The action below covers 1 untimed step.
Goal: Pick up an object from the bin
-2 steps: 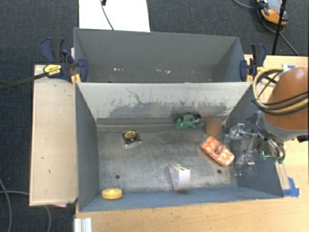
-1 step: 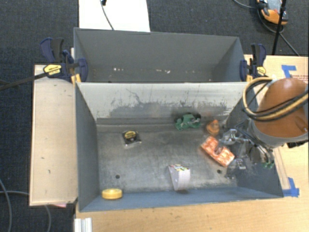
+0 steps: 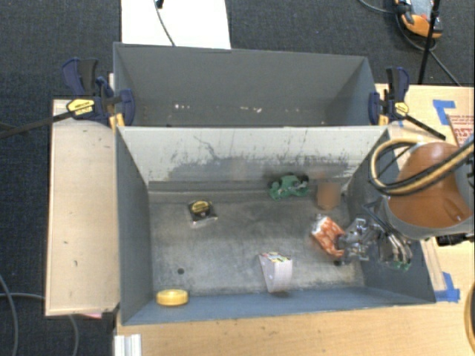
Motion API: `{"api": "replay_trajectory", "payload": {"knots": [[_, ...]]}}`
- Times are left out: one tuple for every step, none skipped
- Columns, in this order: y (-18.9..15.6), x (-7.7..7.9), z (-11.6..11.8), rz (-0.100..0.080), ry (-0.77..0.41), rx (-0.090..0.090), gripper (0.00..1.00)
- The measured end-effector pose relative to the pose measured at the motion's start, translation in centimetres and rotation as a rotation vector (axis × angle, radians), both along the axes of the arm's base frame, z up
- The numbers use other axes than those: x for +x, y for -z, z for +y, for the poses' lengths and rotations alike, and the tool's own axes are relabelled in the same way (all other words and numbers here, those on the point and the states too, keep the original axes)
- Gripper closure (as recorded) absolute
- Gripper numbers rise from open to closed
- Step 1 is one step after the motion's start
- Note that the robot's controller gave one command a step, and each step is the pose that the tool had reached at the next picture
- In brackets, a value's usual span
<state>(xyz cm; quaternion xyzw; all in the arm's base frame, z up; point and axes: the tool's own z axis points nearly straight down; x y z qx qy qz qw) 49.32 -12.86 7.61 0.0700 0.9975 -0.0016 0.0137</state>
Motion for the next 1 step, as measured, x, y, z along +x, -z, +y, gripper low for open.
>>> {"api": "replay_trajectory", "payload": {"knots": [[0.0, 0.0, 0.0, 0.0, -0.002, 0.0, 1.0]]}}
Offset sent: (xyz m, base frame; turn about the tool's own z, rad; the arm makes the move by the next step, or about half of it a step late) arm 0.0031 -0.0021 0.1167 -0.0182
